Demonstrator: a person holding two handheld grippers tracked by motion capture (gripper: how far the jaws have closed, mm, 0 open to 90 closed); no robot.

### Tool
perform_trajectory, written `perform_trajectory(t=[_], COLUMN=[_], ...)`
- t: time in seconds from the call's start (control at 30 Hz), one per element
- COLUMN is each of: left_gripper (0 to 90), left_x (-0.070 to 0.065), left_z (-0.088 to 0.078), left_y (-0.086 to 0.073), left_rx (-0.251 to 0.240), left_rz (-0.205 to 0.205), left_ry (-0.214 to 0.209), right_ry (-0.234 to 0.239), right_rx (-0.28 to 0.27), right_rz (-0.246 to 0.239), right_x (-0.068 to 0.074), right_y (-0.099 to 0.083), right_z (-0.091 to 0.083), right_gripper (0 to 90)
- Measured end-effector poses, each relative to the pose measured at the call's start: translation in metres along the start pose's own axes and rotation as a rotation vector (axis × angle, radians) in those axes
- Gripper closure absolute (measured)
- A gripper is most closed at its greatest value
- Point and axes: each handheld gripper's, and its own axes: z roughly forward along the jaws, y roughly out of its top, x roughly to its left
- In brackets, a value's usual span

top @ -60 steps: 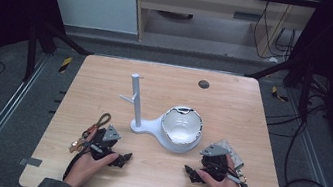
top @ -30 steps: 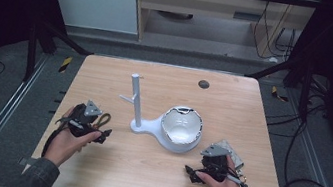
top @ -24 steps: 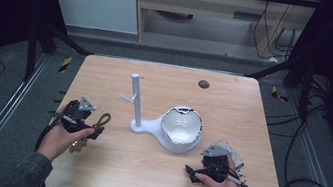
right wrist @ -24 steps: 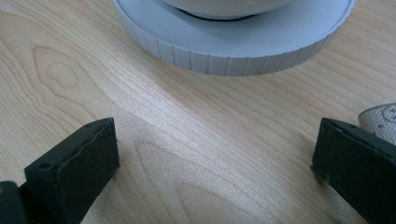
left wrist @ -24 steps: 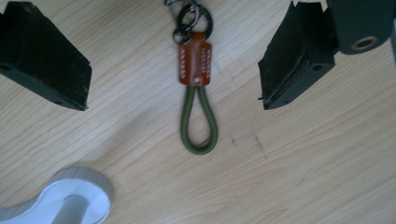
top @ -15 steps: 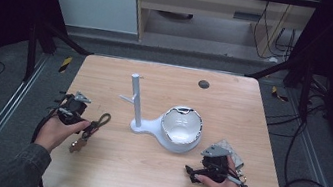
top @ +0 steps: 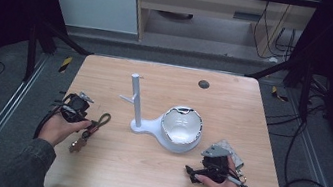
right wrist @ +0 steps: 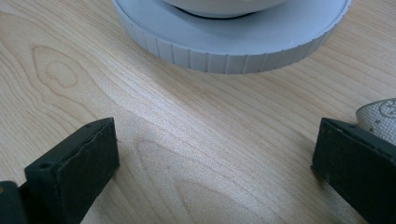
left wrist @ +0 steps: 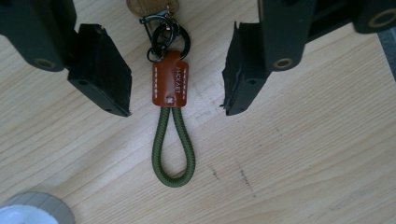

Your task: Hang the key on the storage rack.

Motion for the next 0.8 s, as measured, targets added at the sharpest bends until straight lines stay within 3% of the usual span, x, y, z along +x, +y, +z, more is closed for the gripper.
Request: perform_trajectory(t=[0.2, 0.43, 0.5, 0.8], left_gripper=[50.9, 58.0, 58.5, 58.9], left_x=[-0.004, -0.003, -0.002, -0.002], left_z=[0.006, 0.017, 0.023, 0.027], left_y=[-0.002, -0.006, -0.007, -0.006], left_rx=[0.041, 0.048, 0.075, 0.086], left_rz=[0.013, 0.004, -0.005, -0.004], left_ry=[0.003, -0.03, -0.026, -0.033], right_ry=[0.001, 0.001, 0.001, 0.0], right_rx=[-0.001, -0.001, -0.001, 0.0], right_rz=[0.0, 0.001, 0.0, 0.0], right_x=[0.0, 0.0, 0.0, 0.0], right_y=[0.0, 0.0, 0.0, 0.0], right_z=[0.0, 0.0, 0.0, 0.0], right_gripper=[0.5, 0.5, 0.5, 0.5])
